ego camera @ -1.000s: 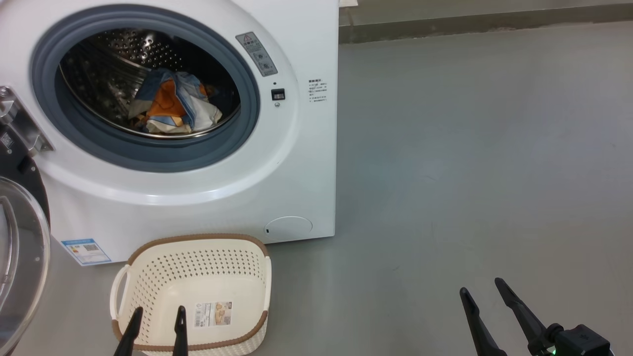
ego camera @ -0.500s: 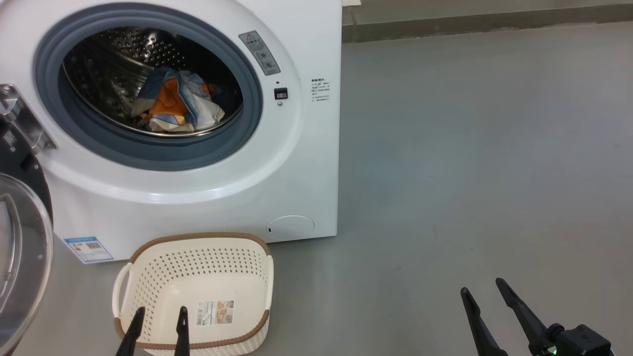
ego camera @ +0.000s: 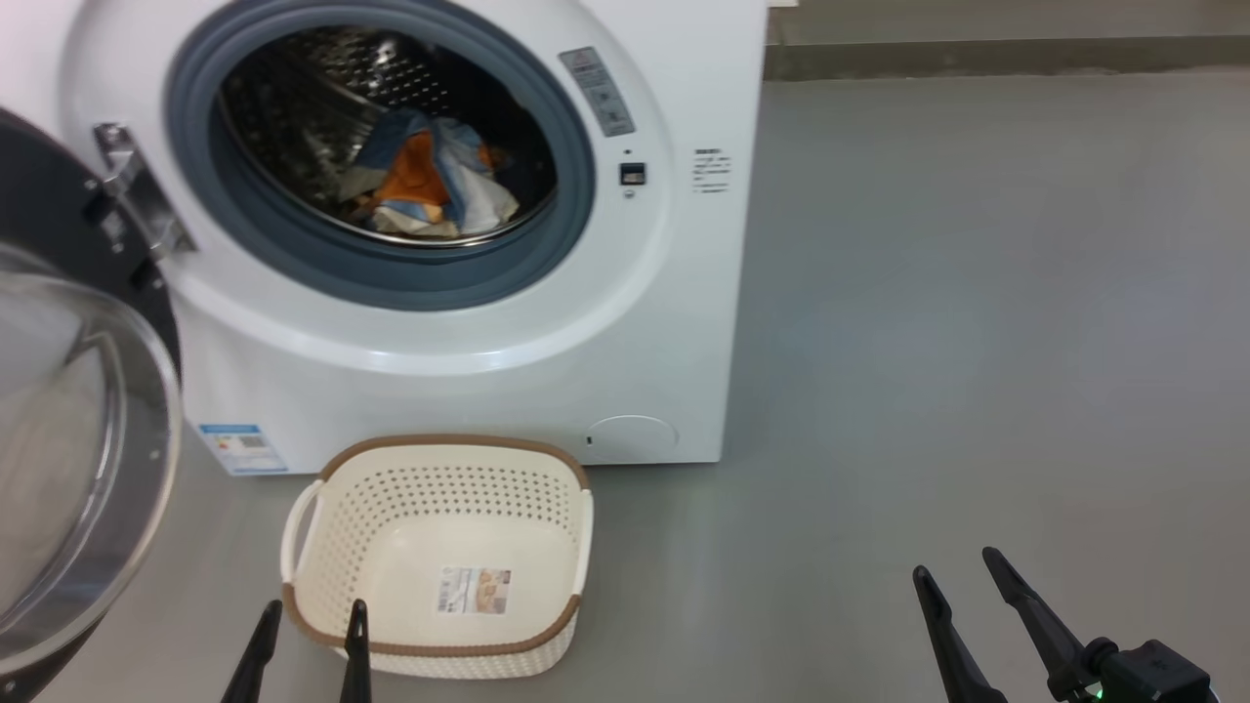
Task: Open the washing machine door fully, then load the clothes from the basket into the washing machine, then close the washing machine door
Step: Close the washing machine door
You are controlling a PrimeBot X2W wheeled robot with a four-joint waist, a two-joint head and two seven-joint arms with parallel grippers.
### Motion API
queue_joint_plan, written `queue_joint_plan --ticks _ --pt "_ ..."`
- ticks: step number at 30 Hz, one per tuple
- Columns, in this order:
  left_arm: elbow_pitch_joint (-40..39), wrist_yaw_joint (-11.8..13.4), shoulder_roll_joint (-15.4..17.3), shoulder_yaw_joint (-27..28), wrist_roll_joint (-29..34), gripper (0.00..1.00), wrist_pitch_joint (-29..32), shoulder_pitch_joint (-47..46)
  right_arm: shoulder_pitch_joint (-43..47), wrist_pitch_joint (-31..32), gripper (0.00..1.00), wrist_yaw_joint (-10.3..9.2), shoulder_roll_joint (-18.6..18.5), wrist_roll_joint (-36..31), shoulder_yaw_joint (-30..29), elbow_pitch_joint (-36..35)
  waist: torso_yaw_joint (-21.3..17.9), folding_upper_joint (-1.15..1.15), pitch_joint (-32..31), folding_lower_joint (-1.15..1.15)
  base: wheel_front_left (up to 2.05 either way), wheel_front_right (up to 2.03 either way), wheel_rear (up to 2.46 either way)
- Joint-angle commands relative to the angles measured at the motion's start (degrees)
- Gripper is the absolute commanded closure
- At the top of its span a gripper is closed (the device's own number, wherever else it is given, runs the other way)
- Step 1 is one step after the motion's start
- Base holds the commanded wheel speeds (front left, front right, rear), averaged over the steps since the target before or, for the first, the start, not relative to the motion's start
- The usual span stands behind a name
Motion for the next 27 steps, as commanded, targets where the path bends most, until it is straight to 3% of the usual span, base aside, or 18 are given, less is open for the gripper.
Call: queue_joint_plan --ticks 1,15,27 --pt "-1.91 0.65 1.07 2.30 0.53 0.00 -0.54 -2.60 -1.00 -0.18 0.00 0.09 -1.16 -1.06 1.19 -1.66 2.41 0.00 0.53 0.00 0.00 0.00 0.00" --pt "-2.53 0.95 -0.49 3.45 1.23 0.00 -1.25 -2.63 -2.47 0.60 0.00 0.09 -3.01 -0.99 1.28 -2.80 14.21 0.00 2.39 0.00 0.00 0.00 0.00" --pt "-2.24 0.30 -1.56 4.55 1.63 0.00 -1.38 -2.64 -2.75 0.89 0.00 0.09 -3.17 -0.95 2.09 -2.83 19.06 0.00 2.65 0.00 0.00 0.00 0.00"
